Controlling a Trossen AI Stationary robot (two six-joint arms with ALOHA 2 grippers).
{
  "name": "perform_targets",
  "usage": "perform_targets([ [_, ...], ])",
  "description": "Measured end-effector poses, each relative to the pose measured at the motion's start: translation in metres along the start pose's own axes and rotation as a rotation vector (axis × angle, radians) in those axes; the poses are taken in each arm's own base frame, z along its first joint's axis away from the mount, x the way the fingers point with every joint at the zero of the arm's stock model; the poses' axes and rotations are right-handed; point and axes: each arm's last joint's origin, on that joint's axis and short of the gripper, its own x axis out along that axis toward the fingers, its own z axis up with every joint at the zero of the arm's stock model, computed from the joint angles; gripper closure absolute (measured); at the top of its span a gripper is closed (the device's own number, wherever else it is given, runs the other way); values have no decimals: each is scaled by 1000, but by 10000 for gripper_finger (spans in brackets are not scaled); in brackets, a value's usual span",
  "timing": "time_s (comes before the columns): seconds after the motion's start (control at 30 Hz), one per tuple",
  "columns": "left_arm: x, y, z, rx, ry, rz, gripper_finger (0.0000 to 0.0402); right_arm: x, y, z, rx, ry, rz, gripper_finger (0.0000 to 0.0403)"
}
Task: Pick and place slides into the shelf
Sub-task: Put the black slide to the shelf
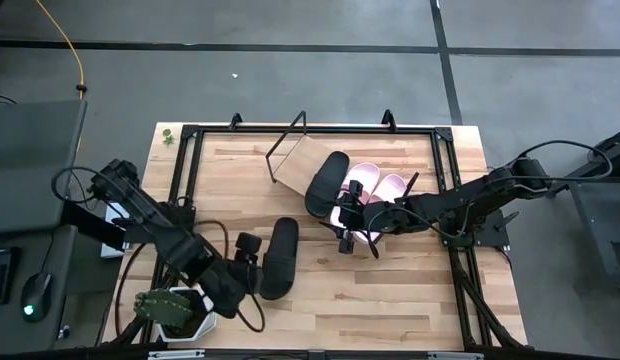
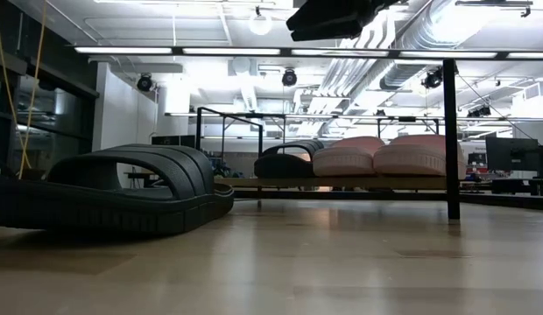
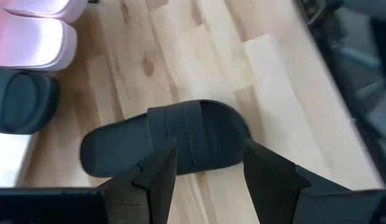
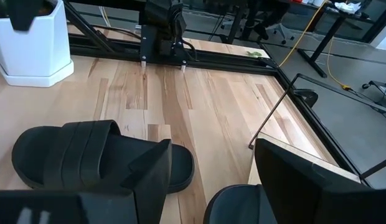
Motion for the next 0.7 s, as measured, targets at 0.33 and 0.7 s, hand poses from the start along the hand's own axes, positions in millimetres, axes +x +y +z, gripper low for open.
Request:
perform_targets([
  [0.33,39,-20,6,32,34,124,236,0,0,-1,-3,6,0,181],
  [0.7,74,-35,5,45,94,161,236,0,0,-1,-2,6,0,181],
])
